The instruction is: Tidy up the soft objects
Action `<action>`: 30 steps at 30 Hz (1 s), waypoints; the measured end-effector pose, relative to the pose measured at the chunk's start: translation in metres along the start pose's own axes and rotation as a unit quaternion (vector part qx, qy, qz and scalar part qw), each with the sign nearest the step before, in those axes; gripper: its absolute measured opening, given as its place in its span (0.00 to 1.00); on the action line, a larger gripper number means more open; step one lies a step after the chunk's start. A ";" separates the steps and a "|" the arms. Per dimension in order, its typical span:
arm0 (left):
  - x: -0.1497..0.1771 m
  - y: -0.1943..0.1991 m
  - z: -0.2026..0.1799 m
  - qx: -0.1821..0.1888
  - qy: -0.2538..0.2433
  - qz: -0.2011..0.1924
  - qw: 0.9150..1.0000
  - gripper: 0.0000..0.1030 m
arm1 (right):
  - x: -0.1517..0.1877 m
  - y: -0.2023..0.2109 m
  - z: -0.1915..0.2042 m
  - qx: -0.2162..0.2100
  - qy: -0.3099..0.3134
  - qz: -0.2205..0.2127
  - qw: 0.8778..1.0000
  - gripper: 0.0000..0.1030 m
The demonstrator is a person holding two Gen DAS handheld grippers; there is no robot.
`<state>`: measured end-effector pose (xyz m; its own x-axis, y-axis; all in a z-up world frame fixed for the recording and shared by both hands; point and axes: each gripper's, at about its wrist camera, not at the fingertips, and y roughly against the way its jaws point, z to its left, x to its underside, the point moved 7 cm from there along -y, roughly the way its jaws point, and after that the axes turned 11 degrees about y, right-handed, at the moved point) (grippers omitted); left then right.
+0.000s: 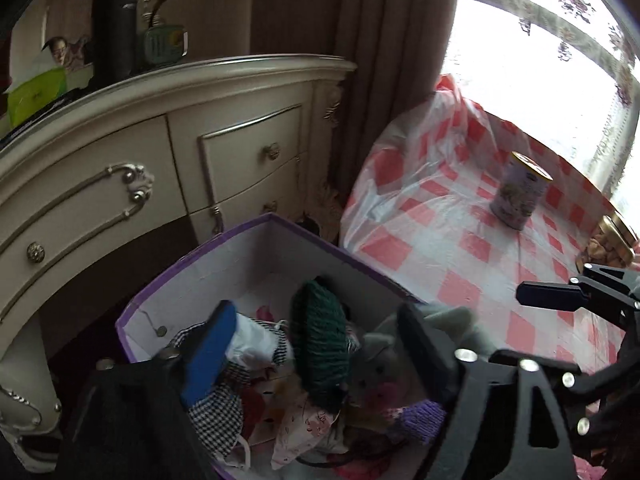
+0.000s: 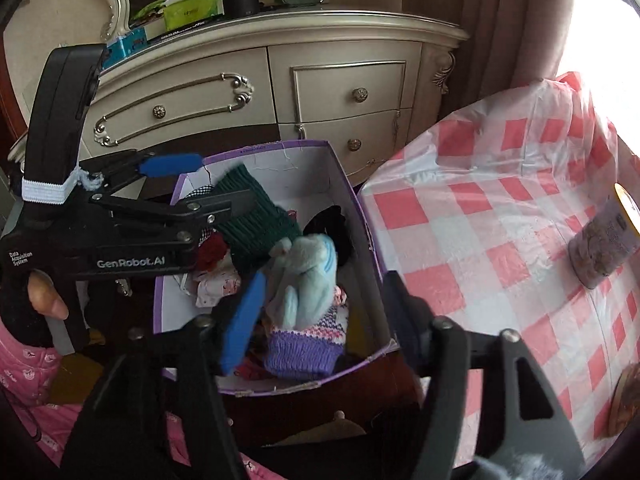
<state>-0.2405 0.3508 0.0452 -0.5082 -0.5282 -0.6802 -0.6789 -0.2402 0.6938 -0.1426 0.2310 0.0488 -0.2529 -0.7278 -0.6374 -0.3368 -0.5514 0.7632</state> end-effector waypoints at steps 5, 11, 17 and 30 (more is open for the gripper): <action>0.001 0.002 0.028 -0.056 0.016 -0.009 0.998 1.00 | 0.003 -0.015 0.013 -0.022 0.009 0.038 0.999 0.76; 0.013 0.010 0.042 -0.124 0.021 0.019 0.992 1.00 | 0.014 -0.026 0.039 -0.025 0.030 0.117 0.992 0.80; 0.021 0.035 0.043 -0.164 0.011 -0.004 0.986 1.00 | 0.014 -0.019 0.067 -0.009 0.071 0.120 0.990 0.81; 0.023 0.036 0.037 -0.104 0.036 0.009 0.994 1.00 | 0.018 -0.020 0.071 -0.014 0.047 0.114 0.992 0.81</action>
<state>-0.2961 0.3601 0.0464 -0.4758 -0.5885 -0.6537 -0.5419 -0.3893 0.7448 -0.2047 0.2577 0.0144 -0.2327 -0.8693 -0.4360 -0.2556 -0.3779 0.8899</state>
